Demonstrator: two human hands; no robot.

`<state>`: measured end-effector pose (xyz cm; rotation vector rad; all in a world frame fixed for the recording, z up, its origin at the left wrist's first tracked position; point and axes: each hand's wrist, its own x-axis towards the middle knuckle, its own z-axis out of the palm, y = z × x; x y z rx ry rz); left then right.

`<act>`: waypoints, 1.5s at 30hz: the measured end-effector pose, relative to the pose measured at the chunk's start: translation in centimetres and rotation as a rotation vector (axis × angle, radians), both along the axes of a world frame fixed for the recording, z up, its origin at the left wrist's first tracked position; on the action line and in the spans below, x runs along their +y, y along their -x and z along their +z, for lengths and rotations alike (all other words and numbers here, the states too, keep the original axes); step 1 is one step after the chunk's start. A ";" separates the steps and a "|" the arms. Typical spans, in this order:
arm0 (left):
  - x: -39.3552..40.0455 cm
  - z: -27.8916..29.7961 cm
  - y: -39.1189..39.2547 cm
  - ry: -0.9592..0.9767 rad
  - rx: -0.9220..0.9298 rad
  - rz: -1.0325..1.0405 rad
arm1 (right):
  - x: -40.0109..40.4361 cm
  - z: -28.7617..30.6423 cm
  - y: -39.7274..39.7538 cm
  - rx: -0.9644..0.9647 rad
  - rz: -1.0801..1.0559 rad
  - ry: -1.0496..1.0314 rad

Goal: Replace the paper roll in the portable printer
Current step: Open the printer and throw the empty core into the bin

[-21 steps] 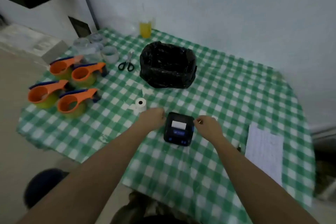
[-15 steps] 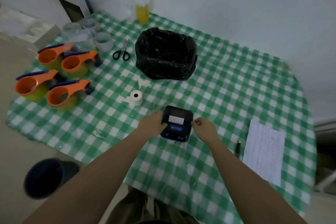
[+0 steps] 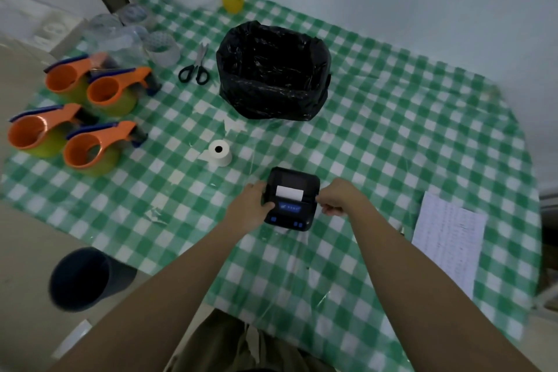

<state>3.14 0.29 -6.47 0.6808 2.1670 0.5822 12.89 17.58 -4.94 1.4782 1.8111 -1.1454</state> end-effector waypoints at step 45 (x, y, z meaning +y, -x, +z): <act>13.6 10.5 15.3 -0.298 0.545 -0.070 | 1.9 8.4 9.0 0.918 -0.118 -0.461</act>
